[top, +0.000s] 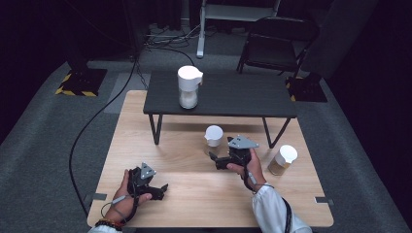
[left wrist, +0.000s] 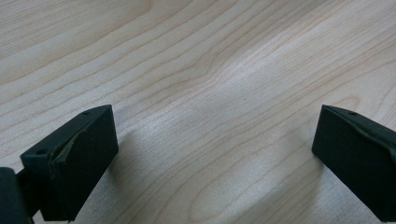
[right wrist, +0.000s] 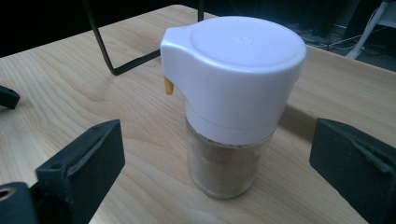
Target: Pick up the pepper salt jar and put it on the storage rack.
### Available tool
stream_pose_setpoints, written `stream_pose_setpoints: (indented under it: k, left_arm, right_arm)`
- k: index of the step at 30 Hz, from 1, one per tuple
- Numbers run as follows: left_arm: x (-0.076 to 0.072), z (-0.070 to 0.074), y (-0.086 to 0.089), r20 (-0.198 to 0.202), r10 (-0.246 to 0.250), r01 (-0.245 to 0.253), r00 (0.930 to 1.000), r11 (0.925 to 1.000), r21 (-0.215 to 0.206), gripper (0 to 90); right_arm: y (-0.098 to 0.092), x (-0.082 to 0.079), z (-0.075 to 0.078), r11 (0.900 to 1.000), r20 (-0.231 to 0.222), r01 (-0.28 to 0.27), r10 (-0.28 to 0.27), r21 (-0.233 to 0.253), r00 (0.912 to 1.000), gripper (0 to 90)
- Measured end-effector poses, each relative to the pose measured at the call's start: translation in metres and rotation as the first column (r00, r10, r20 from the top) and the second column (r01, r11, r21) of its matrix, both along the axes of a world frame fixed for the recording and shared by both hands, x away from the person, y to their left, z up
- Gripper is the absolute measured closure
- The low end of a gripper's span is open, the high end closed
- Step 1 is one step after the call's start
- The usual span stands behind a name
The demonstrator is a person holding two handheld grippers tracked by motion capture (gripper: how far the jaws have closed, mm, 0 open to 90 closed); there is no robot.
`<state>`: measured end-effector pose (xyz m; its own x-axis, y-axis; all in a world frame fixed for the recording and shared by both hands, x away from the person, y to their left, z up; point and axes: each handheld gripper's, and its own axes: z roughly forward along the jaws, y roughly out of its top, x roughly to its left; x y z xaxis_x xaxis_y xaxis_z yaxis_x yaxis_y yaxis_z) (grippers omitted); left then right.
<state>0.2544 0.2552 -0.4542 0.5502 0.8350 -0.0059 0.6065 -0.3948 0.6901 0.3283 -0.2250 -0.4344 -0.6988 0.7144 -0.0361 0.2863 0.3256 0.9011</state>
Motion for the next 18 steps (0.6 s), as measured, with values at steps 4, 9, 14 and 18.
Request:
stream_pose_setpoints:
  k: [4, 9, 14, 18]
  left_arm:
    - [0.0, 0.0, 0.0, 0.0, -0.001, 0.001, 1.0, 1.0, 0.0, 0.1]
    - [0.0, 0.0, 0.0, 0.0, -0.001, 0.001, 1.0, 1.0, 0.0, 0.1]
    - [0.0, 0.0, 0.0, 0.0, -0.001, 0.001, 1.0, 1.0, 0.0, 0.1]
    - [0.0, 0.0, 0.001, 0.0, -0.003, 0.003, 1.0, 1.0, -0.001, 0.1]
  right_arm:
    - [0.003, 0.006, -0.004, 1.0, -0.014, 0.0, 0.0, 0.014, 0.9999, 3.5]
    - [0.01, 0.012, -0.007, 1.0, -0.016, 0.011, -0.01, 0.016, 0.9998, 4.1]
    - [0.019, 0.017, -0.008, 0.999, -0.019, 0.036, -0.036, 0.009, 0.9992, 6.3]
    - [0.025, 0.023, -0.008, 0.998, -0.035, 0.055, -0.055, -0.002, 0.9979, 7.8]
